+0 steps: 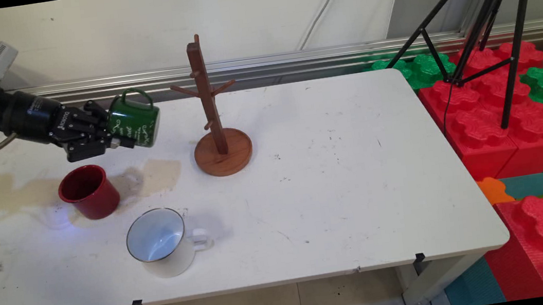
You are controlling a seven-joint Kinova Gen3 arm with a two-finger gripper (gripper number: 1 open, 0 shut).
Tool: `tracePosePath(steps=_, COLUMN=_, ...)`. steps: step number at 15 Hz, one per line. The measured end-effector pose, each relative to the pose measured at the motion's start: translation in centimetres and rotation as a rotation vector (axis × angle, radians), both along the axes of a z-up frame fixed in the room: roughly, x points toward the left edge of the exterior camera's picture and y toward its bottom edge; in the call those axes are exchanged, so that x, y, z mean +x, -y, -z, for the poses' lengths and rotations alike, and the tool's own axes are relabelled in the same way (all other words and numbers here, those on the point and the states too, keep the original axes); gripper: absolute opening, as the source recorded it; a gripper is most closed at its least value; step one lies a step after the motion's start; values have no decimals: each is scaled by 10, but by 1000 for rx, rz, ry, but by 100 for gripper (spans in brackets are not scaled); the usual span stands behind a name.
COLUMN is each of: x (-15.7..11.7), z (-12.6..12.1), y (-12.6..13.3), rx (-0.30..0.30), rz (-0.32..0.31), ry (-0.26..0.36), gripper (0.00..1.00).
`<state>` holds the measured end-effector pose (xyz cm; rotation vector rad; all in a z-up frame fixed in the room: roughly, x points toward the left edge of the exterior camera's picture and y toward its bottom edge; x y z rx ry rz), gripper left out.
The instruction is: Place the picked object on the table
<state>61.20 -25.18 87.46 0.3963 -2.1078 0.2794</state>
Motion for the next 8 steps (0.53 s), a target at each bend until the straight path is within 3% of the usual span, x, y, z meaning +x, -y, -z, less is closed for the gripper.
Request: tracePosePath(steps=8, x=37, z=12, y=13, rx=-48, rz=-25, ry=165, gripper=0)
